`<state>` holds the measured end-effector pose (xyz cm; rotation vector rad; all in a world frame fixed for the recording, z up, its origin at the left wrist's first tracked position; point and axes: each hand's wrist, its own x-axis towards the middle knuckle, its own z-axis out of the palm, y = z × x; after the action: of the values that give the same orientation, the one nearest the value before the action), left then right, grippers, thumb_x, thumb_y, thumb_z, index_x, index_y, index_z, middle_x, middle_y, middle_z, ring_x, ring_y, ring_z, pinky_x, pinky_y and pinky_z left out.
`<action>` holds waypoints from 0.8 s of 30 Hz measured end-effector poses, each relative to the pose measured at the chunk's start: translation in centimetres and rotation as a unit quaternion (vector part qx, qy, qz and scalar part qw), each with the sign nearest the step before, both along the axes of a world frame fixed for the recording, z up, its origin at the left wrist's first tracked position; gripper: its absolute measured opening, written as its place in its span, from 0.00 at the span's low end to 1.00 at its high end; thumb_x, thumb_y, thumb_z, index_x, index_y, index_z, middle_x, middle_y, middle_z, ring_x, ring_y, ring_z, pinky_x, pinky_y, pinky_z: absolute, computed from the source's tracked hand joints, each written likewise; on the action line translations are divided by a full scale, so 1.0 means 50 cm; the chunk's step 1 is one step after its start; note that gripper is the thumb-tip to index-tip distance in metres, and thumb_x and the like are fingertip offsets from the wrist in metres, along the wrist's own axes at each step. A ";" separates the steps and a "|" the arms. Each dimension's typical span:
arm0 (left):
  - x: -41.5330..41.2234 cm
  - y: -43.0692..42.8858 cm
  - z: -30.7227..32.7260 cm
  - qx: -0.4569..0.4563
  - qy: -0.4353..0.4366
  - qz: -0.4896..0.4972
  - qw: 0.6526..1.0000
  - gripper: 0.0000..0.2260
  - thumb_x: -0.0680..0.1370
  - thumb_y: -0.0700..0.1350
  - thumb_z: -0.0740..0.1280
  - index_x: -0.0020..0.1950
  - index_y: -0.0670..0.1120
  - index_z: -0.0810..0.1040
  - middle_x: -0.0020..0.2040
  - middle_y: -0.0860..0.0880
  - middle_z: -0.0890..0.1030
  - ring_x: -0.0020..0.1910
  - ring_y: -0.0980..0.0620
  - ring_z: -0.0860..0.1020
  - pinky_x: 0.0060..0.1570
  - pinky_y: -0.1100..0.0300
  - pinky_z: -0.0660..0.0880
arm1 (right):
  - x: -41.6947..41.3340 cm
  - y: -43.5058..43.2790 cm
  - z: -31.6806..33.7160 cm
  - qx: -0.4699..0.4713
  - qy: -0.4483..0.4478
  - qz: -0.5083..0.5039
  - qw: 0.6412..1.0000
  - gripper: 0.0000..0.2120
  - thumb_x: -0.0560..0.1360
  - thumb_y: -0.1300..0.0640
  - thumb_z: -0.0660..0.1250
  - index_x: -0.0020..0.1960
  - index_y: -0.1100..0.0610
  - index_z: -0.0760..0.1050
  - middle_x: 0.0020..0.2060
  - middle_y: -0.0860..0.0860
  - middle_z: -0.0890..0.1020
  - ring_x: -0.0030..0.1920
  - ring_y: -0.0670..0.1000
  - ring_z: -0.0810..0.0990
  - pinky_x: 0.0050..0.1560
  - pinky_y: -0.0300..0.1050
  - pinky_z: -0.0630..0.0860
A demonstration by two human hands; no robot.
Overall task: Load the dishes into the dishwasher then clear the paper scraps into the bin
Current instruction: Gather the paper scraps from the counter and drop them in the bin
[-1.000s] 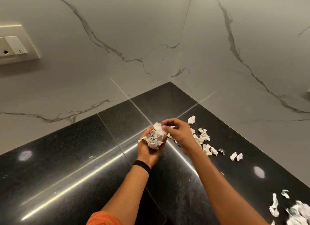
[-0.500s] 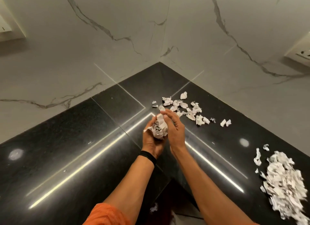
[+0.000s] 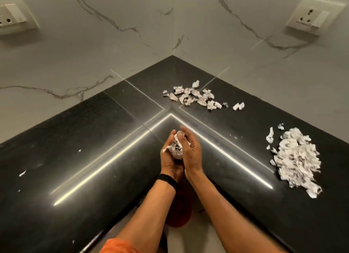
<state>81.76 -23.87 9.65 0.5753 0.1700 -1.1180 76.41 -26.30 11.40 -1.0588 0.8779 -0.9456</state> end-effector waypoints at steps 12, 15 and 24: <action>-0.243 0.265 -0.153 0.181 0.053 -0.001 0.982 0.09 0.78 0.46 0.67 0.55 0.43 0.81 0.46 0.44 0.83 0.44 0.47 0.83 0.47 0.55 0.81 | -0.224 0.261 -0.199 0.115 0.092 0.007 0.989 0.12 0.78 0.59 0.72 0.62 0.54 0.82 0.55 0.52 0.86 0.56 0.52 0.85 0.61 0.55 0.80; -0.251 0.286 -0.234 0.210 0.048 0.005 0.976 0.08 0.82 0.46 0.65 0.54 0.43 0.81 0.45 0.44 0.85 0.42 0.48 0.84 0.43 0.57 0.83 | -0.237 0.282 -0.275 0.150 0.114 0.004 0.982 0.12 0.78 0.58 0.71 0.62 0.52 0.82 0.55 0.52 0.86 0.57 0.53 0.85 0.61 0.55 0.80; -0.219 0.253 -0.704 0.311 0.070 0.001 0.948 0.18 0.83 0.55 0.59 0.50 0.43 0.82 0.47 0.43 0.83 0.45 0.47 0.83 0.51 0.55 0.79 | -0.194 0.252 -0.717 0.259 0.150 -0.077 0.951 0.09 0.75 0.53 0.73 0.54 0.52 0.83 0.51 0.51 0.86 0.54 0.52 0.84 0.59 0.53 0.80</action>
<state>70.83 -11.20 -25.54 1.0548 0.6627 -1.0988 66.73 -13.72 -24.46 -0.6891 1.3893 -0.6312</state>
